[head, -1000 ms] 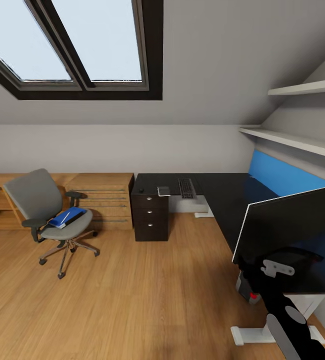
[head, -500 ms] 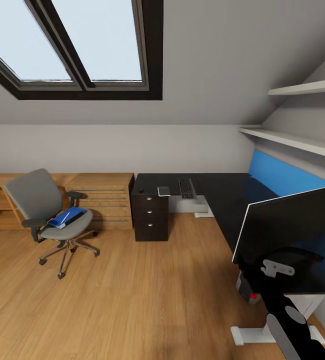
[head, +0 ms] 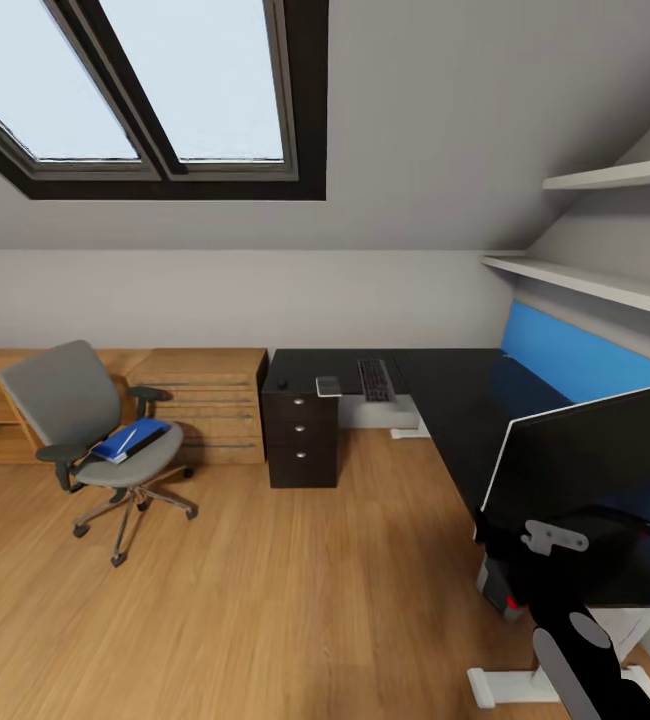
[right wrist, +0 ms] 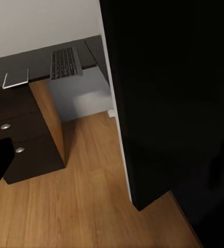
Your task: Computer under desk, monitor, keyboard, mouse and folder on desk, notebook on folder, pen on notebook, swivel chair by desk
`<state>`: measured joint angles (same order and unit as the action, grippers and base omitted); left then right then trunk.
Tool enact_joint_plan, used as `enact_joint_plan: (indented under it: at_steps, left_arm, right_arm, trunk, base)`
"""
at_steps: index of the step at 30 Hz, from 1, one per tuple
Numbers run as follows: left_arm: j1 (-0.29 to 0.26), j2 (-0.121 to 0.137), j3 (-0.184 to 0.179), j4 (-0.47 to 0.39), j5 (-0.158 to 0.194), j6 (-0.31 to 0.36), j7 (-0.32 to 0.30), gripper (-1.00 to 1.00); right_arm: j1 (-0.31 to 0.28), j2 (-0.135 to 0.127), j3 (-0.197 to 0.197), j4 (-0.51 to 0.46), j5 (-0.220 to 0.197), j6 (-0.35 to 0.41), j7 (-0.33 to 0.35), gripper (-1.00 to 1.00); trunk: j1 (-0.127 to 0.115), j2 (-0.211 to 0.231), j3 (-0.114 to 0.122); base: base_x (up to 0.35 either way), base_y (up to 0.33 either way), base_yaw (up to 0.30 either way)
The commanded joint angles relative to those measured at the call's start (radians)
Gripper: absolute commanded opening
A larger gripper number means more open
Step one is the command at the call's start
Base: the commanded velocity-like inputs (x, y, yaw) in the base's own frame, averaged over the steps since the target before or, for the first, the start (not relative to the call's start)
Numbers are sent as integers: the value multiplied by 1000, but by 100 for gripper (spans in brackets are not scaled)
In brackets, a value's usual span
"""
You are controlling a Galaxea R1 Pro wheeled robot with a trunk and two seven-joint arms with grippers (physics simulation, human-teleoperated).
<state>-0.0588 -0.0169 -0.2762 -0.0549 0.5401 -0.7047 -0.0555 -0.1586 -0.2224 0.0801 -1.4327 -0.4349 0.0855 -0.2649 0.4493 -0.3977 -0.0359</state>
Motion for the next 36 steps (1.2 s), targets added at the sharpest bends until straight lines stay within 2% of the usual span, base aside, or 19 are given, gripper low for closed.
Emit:
enact_joint_plan:
  at_steps: [1, 10, 20, 27, 36]
  left_arm:
    - [-1, 0, -5, 1, 11, -3, -6, 100]
    - [-1, 0, -5, 1, 11, -3, -5, 100]
    - [-1, 1, -5, 1, 12, -2, -5, 100]
    - [-1, 1, -5, 1, 12, -2, -5, 100]
    - [-1, 1, -5, 1, 12, -2, -6, 100]
  right_arm:
    - [-1, -1, 3, -2, -5, 3, -8, 100]
    - [-1, -2, 3, -2, -5, 3, -8, 100]
    - [-1, -2, 1, 3, -7, 3, -8, 100]
    - [-1, -3, 1, 7, -6, 3, -8, 100]
    - [-1, -3, 1, 7, -7, 3, -8, 100]
  trunk:
    - [1, -2, -2]
    - [1, -2, -2]
    - [1, -2, -2]
    - [1, -2, -2]
    - [1, -2, -2]
  base:
    - [72, 1, 0]
    - [206, 0, 0]
    - [73, 0, 0]
    - [244, 0, 0]
    - [76, 0, 0]
